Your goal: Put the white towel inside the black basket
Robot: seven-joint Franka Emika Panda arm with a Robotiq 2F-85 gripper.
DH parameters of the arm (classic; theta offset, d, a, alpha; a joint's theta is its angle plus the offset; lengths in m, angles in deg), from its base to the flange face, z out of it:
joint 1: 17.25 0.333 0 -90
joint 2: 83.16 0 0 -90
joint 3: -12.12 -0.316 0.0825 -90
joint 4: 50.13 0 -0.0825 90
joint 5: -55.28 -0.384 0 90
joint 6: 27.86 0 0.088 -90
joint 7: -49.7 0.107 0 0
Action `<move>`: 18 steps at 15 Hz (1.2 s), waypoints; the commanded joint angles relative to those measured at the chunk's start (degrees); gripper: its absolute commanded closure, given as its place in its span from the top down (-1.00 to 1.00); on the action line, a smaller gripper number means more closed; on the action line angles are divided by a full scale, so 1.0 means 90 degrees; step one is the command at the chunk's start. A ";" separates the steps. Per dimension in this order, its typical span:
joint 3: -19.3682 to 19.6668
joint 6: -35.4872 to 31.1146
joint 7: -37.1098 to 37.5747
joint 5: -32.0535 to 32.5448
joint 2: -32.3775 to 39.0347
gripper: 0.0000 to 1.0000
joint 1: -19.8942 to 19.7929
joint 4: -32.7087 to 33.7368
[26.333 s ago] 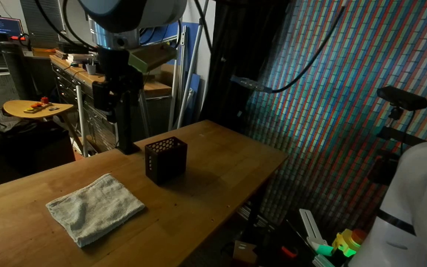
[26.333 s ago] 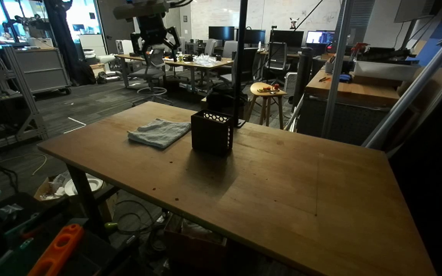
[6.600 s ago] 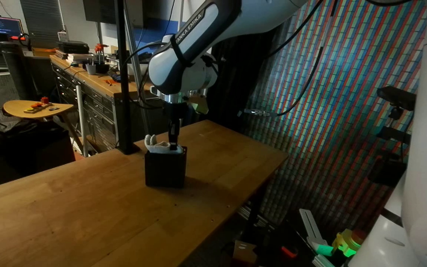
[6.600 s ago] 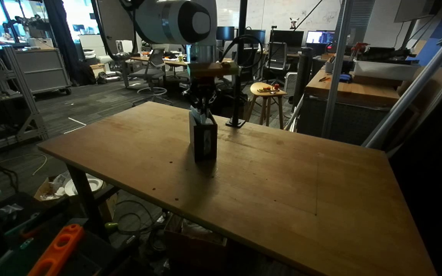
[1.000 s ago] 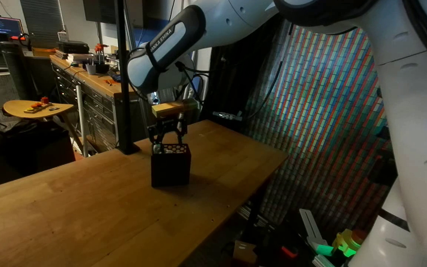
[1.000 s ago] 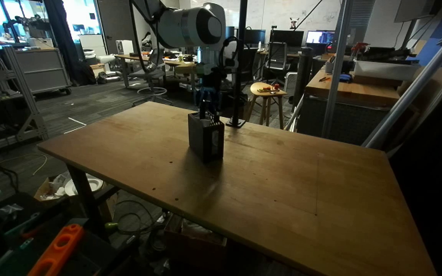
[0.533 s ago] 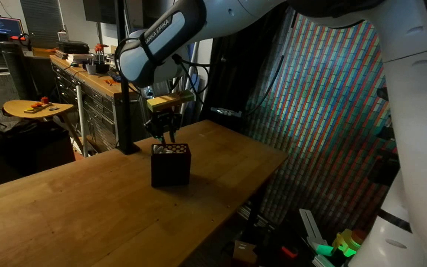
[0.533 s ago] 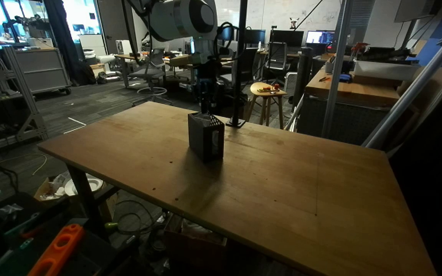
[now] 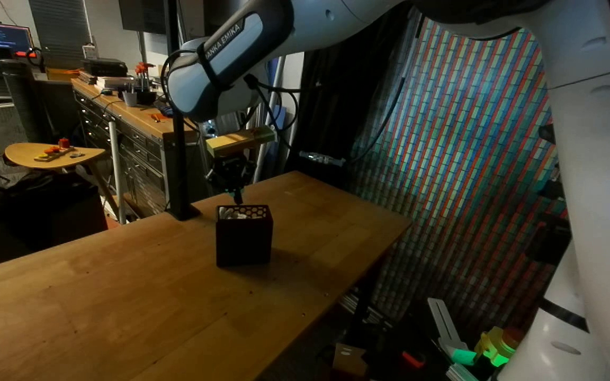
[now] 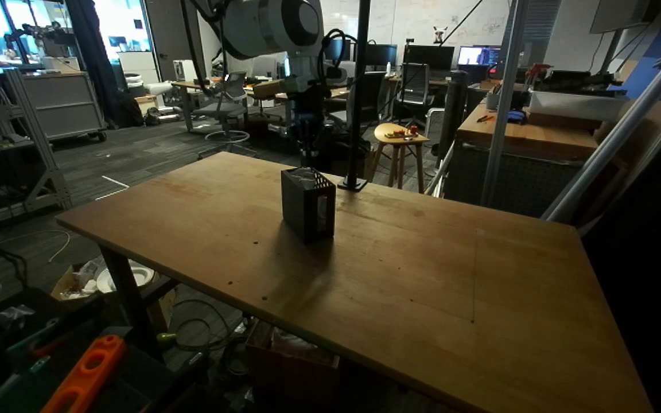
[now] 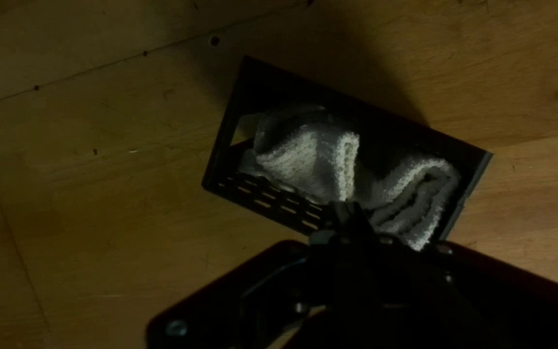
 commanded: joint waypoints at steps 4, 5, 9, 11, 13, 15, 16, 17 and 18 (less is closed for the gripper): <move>0.0004 0.0000 0.0431 -0.0423 0.0179 -1.00 -0.0050 0.0454; -0.0008 -0.0016 0.0464 -0.0492 0.0214 -1.00 -0.0042 0.0491; -0.0042 -0.0031 0.0562 -0.0674 0.0351 -1.00 0.0022 0.0594; -0.0052 -0.0091 0.0613 -0.0724 0.0419 -1.00 0.0049 0.0558; -0.0055 -0.0160 0.0652 -0.0835 0.0470 -1.00 0.0029 0.0484; -0.0047 -0.0227 0.0678 -0.0937 0.0529 -1.00 0.0006 0.0446; -0.0042 -0.0243 0.0685 -0.0979 0.0588 -1.00 -0.0004 0.0458; -0.0041 -0.0265 0.0679 -0.1007 0.0637 -1.00 -0.0011 0.0461; -0.0039 -0.0291 0.0663 -0.1024 0.0681 -1.00 -0.0017 0.0465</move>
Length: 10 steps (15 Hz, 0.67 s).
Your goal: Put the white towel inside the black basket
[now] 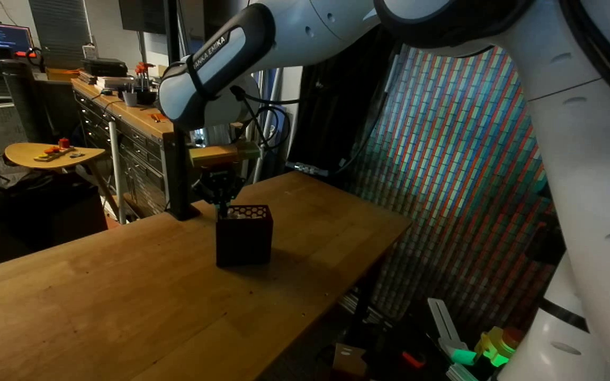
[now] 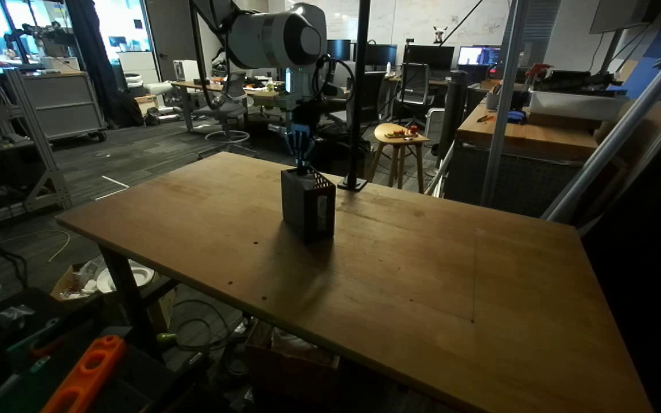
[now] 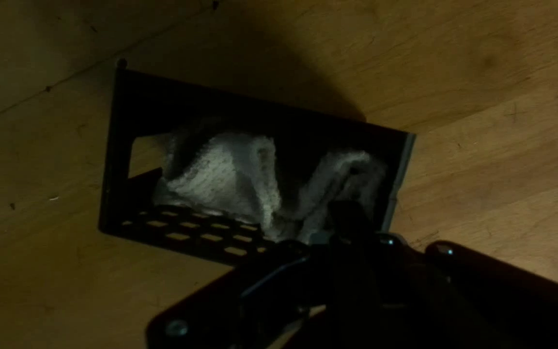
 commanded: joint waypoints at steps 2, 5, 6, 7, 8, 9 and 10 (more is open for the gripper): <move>0.0019 -0.0238 0.0016 -0.0232 0.0223 -1.00 -0.0042 0.0080; 0.0034 -0.0351 -0.0022 -0.0290 0.0233 -1.00 -0.0091 -0.0035; 0.0031 -0.0409 -0.0038 -0.0339 0.0225 -1.00 -0.0121 -0.0118; 0.0031 -0.0459 -0.0046 -0.0392 0.0237 -1.00 -0.0156 -0.0173; 0.0030 -0.0526 -0.0056 -0.0451 0.0249 -1.00 -0.0199 -0.0258; 0.0034 -0.0625 -0.0067 -0.0513 0.0256 -1.00 -0.0242 -0.0356; 0.0044 -0.0655 -0.0072 -0.0577 0.0212 -1.00 -0.0271 -0.0375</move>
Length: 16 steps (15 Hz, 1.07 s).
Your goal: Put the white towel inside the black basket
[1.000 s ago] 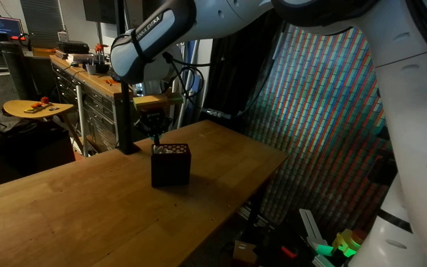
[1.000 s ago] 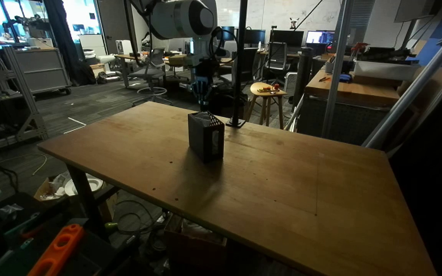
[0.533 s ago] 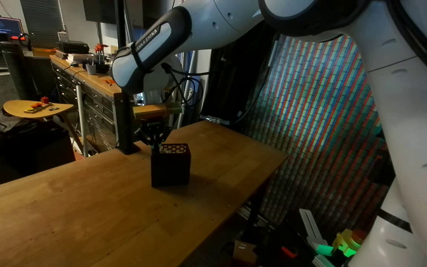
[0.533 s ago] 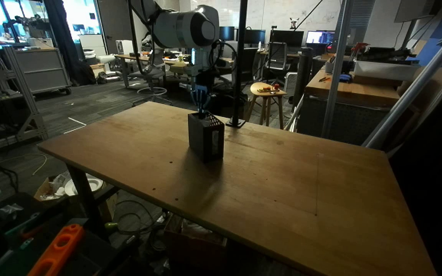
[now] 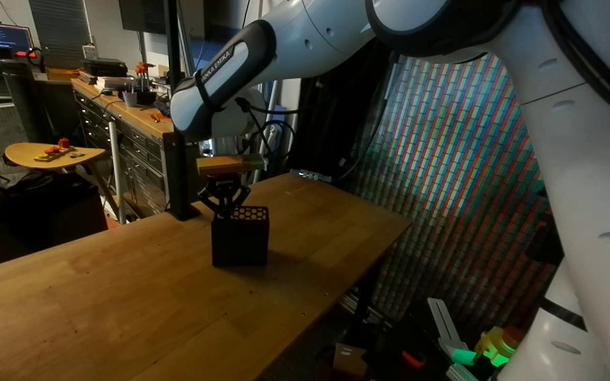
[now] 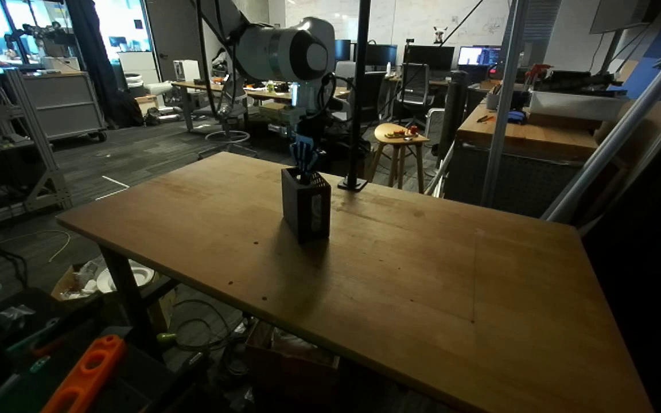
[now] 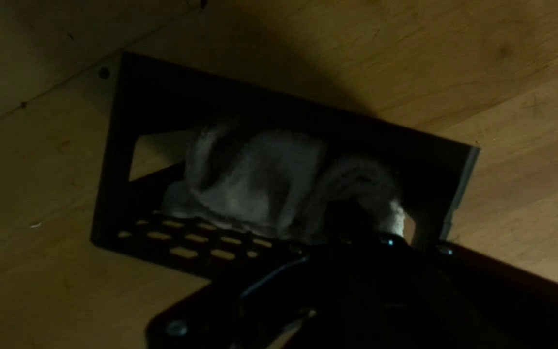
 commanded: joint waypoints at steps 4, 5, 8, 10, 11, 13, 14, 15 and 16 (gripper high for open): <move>0.0046 -0.0531 -0.0076 -0.0455 -0.0042 -1.00 -0.0205 -0.0409; 0.0041 -0.0566 -0.0086 -0.0515 -0.0065 -1.00 -0.0226 -0.0459; 0.0042 -0.0724 -0.0125 -0.0663 -0.0185 -1.00 -0.0285 -0.0622; 0.0108 -0.0756 -0.0085 -0.0585 -0.0316 -1.00 -0.0258 -0.0715; 0.0141 -0.0770 -0.0066 -0.0530 -0.0394 -1.00 -0.0244 -0.0774; 0.0199 -0.0795 -0.0029 -0.0476 -0.0534 -1.00 -0.0225 -0.0908; 0.0206 -0.0842 -0.0045 -0.0495 -0.0615 -1.00 -0.0234 -0.1003; 0.0225 -0.0863 -0.0041 -0.0493 -0.0656 -1.00 -0.0235 -0.1065; 0.0243 -0.0872 -0.0038 -0.0484 -0.0718 -1.00 -0.0232 -0.1146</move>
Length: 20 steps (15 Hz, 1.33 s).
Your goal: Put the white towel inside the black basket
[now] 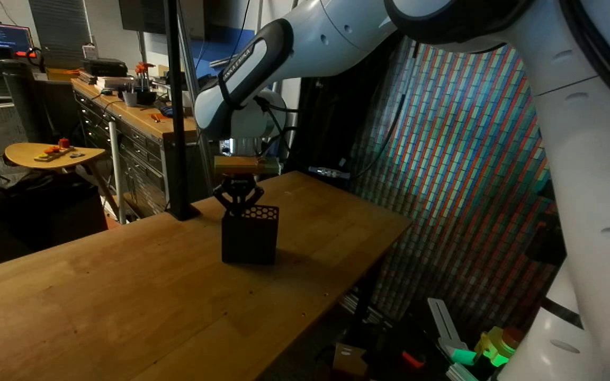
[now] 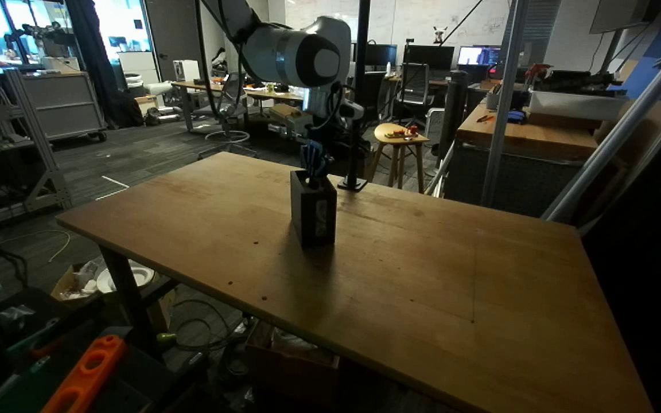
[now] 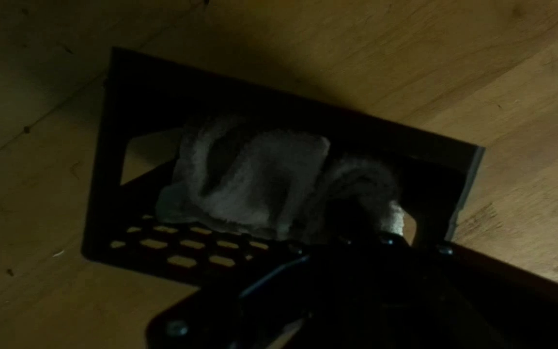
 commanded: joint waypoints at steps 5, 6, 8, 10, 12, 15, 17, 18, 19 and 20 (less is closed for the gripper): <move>0.0143 -0.0281 -0.0019 0.0091 -0.0629 -1.00 0.0020 -0.0782; 0.0150 -0.0288 -0.0016 0.0098 -0.0660 -1.00 0.0018 -0.0831; 0.0161 -0.0343 0.0000 0.0098 -0.0701 -1.00 0.0013 -0.0950; 0.0160 -0.0429 -0.0003 0.0075 -0.0688 -1.00 0.0005 -0.1033; 0.0150 -0.0508 -0.0021 0.0060 -0.0625 -1.00 0.0002 -0.1077; 0.0143 -0.0612 -0.0055 0.0026 -0.0554 -1.00 -0.0024 -0.1144; 0.0152 -0.0678 -0.0061 0.0041 -0.0499 -1.00 -0.0028 -0.1165; 0.0151 -0.0689 -0.0064 0.0037 -0.0477 -1.00 -0.0033 -0.1166; 0.0142 -0.0701 -0.0069 0.0023 -0.0404 -1.00 -0.0038 -0.1144; 0.0145 -0.0702 -0.0051 0.0028 -0.0362 -1.00 -0.0032 -0.1132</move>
